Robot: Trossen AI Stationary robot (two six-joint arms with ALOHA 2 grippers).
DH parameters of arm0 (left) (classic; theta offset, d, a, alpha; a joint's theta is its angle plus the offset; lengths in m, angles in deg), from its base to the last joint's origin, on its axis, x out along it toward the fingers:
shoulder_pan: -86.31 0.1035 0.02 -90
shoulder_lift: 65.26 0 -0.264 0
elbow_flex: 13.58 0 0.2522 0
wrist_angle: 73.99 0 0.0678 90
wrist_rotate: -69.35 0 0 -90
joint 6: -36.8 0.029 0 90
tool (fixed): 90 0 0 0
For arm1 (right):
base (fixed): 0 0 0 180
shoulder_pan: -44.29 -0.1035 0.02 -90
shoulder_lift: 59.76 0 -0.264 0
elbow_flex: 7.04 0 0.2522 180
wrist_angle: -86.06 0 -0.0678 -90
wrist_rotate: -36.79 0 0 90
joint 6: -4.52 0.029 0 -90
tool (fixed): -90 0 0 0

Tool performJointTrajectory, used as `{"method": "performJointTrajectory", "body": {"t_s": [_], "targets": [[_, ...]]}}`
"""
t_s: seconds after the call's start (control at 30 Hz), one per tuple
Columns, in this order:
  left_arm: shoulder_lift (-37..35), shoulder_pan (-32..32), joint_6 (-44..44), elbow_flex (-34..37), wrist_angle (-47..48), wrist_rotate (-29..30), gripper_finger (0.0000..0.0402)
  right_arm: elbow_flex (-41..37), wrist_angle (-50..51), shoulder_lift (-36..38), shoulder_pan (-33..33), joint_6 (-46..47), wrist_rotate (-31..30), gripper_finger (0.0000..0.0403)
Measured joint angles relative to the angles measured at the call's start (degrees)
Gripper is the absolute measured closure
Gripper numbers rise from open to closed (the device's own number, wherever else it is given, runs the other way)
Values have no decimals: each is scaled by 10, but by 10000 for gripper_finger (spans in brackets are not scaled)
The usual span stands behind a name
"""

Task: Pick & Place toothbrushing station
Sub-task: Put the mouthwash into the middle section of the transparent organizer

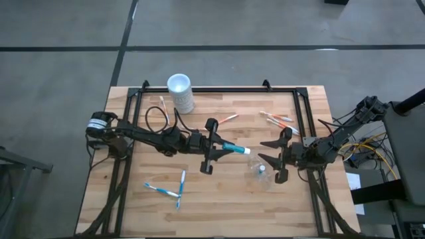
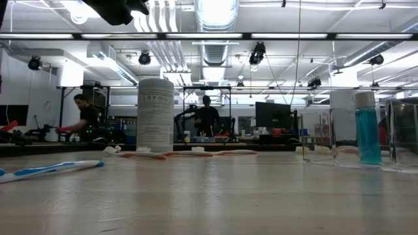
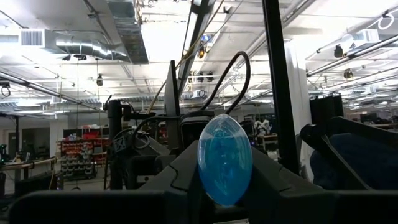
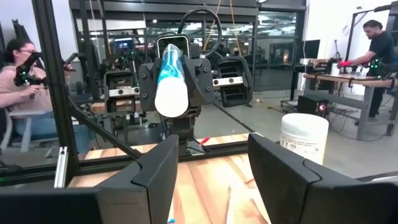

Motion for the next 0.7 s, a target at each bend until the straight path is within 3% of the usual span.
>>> {"method": "performJointTrajectory", "body": {"t_s": [0.7], "targets": [[0,0,0,0,0,0,314,0,-1,0,0,18,0,158]]}}
